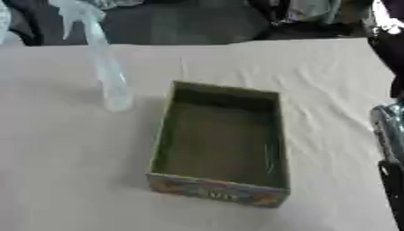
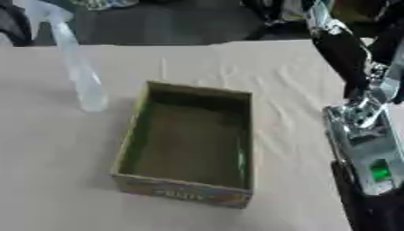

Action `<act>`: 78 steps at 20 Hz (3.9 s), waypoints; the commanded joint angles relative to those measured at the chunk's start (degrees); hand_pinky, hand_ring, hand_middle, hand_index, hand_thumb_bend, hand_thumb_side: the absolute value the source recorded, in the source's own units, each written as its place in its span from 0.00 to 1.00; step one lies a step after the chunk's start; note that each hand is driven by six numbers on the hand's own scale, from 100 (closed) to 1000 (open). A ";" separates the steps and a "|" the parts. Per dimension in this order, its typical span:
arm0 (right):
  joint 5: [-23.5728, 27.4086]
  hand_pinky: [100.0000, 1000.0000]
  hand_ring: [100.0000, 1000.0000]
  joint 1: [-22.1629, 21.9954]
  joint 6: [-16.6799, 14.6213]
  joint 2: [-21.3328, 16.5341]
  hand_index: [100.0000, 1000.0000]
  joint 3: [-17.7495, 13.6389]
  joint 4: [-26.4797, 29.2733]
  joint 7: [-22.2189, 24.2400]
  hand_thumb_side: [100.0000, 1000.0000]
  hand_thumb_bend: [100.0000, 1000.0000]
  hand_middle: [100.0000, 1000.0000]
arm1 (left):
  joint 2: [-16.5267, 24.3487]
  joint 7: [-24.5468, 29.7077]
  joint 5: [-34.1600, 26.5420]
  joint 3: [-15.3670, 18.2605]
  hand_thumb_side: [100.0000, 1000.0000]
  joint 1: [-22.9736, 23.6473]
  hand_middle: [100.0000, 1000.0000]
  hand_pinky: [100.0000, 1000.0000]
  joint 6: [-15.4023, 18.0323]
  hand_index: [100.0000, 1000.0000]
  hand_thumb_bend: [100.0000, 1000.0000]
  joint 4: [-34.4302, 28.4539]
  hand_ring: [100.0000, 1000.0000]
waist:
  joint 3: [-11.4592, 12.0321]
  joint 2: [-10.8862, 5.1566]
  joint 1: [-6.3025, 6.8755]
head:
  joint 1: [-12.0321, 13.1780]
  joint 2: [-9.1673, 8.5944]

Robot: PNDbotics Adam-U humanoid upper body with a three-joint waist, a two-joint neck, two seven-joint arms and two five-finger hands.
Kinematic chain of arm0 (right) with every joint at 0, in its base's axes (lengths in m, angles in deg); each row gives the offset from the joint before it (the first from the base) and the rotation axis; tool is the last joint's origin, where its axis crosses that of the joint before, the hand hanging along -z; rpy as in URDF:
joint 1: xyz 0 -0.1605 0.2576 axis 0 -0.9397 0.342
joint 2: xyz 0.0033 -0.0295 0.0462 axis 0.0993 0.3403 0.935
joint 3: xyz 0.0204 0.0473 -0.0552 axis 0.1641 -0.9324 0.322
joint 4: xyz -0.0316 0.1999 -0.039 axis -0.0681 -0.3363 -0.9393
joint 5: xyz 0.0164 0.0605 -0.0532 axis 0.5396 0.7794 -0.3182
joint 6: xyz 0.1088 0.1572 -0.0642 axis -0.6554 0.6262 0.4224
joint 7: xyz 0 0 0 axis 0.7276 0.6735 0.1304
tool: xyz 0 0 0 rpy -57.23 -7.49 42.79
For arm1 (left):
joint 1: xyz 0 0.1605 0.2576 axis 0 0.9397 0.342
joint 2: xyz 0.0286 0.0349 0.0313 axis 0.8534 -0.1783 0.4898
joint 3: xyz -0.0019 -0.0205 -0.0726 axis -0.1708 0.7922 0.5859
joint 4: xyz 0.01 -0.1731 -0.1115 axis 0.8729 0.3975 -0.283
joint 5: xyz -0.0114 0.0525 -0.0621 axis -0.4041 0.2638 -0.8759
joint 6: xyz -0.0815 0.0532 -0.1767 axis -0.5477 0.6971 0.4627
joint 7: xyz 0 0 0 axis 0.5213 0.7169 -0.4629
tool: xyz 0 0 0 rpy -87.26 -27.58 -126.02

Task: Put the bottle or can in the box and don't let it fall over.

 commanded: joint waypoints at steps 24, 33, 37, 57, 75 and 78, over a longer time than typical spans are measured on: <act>-0.01 0.80 0.56 0.91 0.02 -0.59 0.78 -0.24 1.25 -0.01 0.09 0.65 0.77 | 1.50 5.98 -42.31 -5.16 1.00 -0.09 0.18 0.00 -0.66 1.00 0.88 -0.45 0.00 | -0.49 -1.13 0.10 | 0.21 -0.85; 0.15 0.81 0.56 0.92 0.08 -0.75 0.78 -0.28 1.25 -0.09 0.09 0.65 0.77 | 2.25 1.21 -59.78 -6.54 1.00 0.20 0.08 0.00 -8.46 1.00 0.71 1.83 0.00 | -0.66 -0.87 0.13 | 0.57 -0.88; 0.29 0.81 0.56 1.00 0.21 -0.90 0.78 -0.41 1.25 -0.38 0.09 0.65 0.77 | 2.55 -1.32 -61.19 -7.31 1.00 -0.27 0.08 0.00 -13.05 1.00 0.63 3.15 0.00 | -1.11 -0.60 0.23 | 0.40 -0.87; 0.56 0.81 0.56 0.48 0.66 -1.13 0.78 -0.05 1.25 0.10 0.09 0.65 0.77 | 0.01 -3.65 -63.42 -12.76 1.00 -13.45 0.07 0.00 -19.33 1.00 0.60 10.11 0.00 | -1.48 -1.24 0.41 | 0.72 -0.94; 0.87 0.81 0.56 0.86 0.44 -0.35 0.78 0.35 1.25 0.39 0.09 0.65 0.77 | -5.14 -2.19 -61.97 -14.81 1.00 -23.74 0.06 0.00 -17.49 1.00 0.64 20.91 0.00 | -2.42 -1.18 0.29 | 2.17 -0.91; 0.95 0.81 0.56 1.02 0.42 -0.20 0.78 0.48 1.25 0.53 0.09 0.65 0.77 | -5.70 -2.19 -61.95 -15.13 1.00 -25.25 0.06 0.00 -17.44 1.00 0.64 22.51 0.00 | -2.68 -1.07 0.26 | 2.43 -1.01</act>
